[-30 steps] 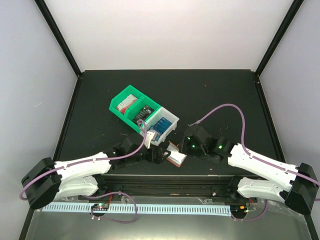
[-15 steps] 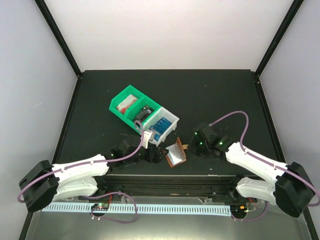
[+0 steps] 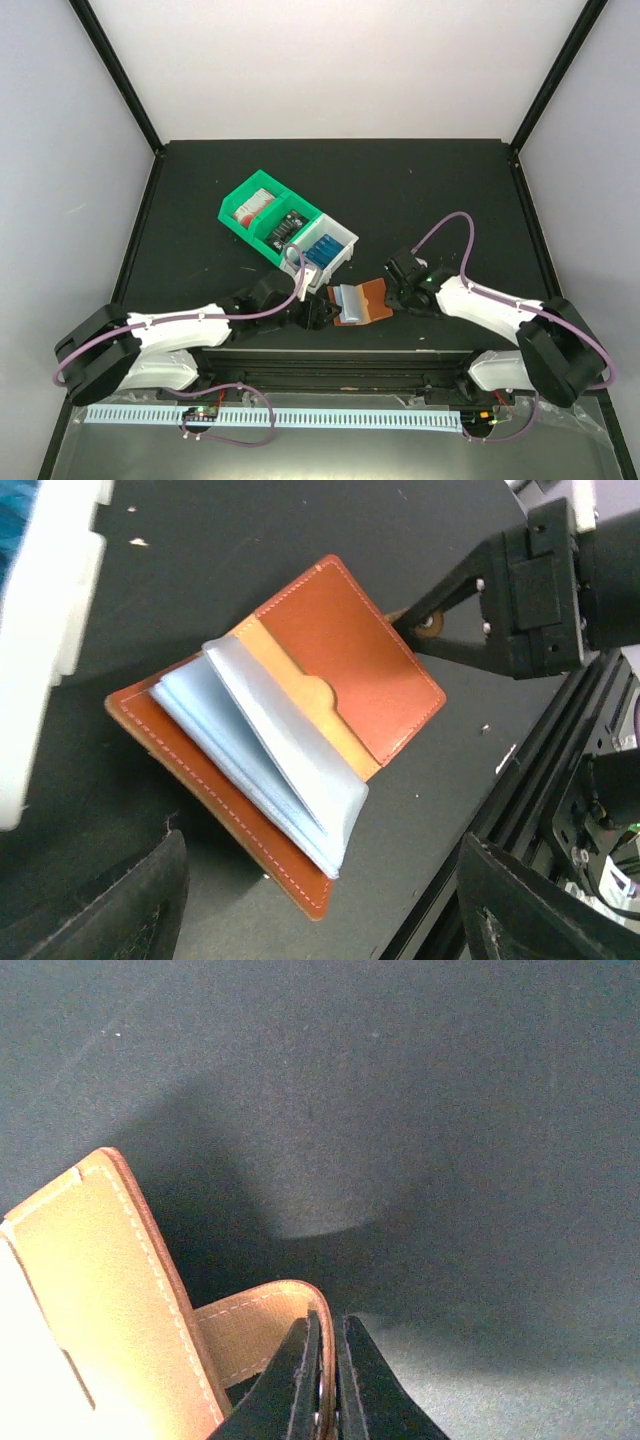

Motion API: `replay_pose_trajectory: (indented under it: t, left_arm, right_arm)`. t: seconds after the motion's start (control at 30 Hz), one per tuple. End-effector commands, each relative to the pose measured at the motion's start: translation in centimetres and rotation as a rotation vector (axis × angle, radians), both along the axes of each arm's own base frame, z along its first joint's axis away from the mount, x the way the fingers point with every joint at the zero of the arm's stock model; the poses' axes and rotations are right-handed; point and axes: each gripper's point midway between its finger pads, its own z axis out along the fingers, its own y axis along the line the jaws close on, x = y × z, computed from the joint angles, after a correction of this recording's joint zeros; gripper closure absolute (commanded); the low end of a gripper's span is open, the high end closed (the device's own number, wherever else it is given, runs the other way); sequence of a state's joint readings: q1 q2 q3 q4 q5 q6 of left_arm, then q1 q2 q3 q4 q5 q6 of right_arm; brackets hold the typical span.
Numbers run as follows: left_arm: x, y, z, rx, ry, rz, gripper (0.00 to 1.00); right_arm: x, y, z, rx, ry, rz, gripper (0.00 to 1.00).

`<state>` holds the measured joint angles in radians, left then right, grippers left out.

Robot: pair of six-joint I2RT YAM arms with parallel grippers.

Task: Put the credit cards into the card holder
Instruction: Open the card holder at the center of the board.

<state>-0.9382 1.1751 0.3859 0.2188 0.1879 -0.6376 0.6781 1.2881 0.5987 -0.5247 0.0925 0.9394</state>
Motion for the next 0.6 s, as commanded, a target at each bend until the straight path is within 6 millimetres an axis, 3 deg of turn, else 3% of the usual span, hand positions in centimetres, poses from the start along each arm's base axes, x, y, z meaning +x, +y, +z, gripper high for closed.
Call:
replay_pose_trajectory:
  t: [0.0,0.2,0.33,0.57]
  left_arm:
    - [0.2,-2.9,3.1,-0.079,-0.038,-0.061,0.29]
    - [0.2,-4.7,4.3,-0.117,-0.037,-0.093,0.45]
    - [0.9,-5.1,2.4,-0.073,0.004,-0.065,0.55]
    - [1.9,-4.6,-0.3,0.033,0.072,0.016,0.54]
  right_arm:
    - [1.2,-0.5,0.5,-0.081,-0.047,0.083,0.91]
    - [0.6,0.3,0.3,-0.026,-0.045,0.116,0.87]
    - [0.3,0.4,-0.4,-0.017,-0.031,0.119,0.87]
    - [0.2,0.1,-0.9,-0.034,-0.023,0.116,0.90]
